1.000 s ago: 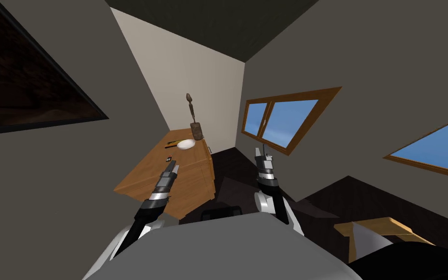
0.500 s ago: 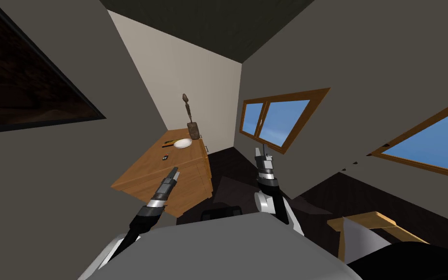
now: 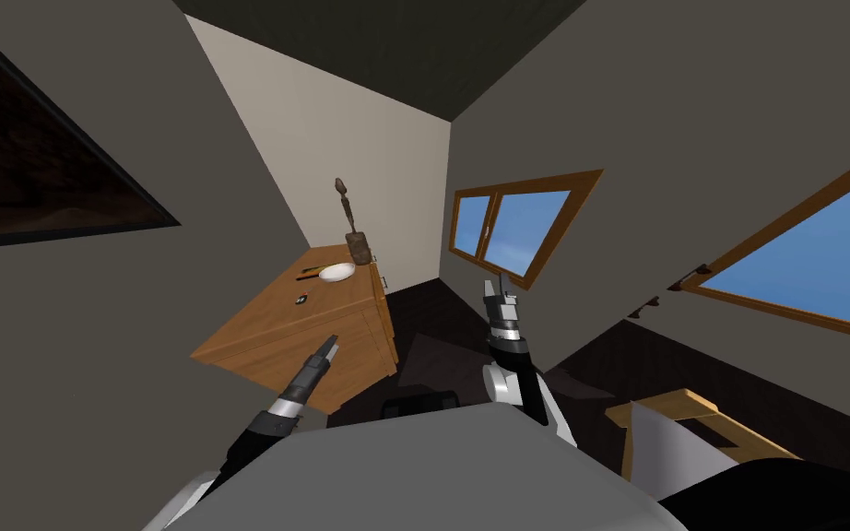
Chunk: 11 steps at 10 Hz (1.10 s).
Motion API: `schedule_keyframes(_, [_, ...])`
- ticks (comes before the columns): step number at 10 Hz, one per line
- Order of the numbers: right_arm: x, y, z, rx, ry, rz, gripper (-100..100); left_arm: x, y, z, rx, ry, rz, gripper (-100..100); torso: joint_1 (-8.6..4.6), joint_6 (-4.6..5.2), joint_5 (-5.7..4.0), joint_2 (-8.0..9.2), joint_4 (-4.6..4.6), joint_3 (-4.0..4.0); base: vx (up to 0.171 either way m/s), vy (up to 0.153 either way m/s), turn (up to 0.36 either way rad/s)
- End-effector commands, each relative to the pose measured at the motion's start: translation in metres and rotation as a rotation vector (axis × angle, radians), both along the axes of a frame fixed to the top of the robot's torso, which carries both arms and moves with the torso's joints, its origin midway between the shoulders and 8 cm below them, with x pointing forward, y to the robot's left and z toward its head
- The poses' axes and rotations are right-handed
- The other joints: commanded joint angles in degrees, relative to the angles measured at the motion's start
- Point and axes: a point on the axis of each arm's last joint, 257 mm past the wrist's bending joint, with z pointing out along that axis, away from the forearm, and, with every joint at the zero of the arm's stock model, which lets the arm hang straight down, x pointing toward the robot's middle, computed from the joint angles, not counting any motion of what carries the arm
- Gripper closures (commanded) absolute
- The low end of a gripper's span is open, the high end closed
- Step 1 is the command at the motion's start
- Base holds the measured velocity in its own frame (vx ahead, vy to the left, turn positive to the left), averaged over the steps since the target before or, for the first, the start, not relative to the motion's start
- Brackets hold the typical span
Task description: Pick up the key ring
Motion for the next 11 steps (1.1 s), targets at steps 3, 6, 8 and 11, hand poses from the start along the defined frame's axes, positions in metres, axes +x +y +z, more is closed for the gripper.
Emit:
schedule_keyframes(3, [0.000,0.000,0.000,0.000,0.000,0.000,0,-0.025,0.017,-0.045,0.034,0.123,-0.039,-100,-0.09,0.01,-0.02,-0.01,0.00,0.00,-0.027,-0.104,-0.060])
schedule_keyframes(6, [0.000,0.000,0.000,0.000,0.000,0.000,0,-0.046,0.032,-0.076,0.050,0.211,-0.055,-100,0.16,0.01,0.03,-0.09,-0.01,-0.05,-0.006,-0.051,-0.053])
schedule_keyframes(8, [0.000,0.000,0.000,0.000,0.000,0.000,0,-0.066,0.043,-0.096,0.060,0.280,-0.080,-100,0.05,0.02,0.01,-0.13,-0.02,-0.07,0.005,-0.085,-0.091])
schedule_keyframes(11, [0.000,0.000,0.000,0.000,0.000,0.000,0,-0.094,0.064,-0.125,0.077,0.375,-0.088,-100,0.14,0.03,0.02,-0.13,-0.02,-0.07,0.005,-0.053,-0.070])
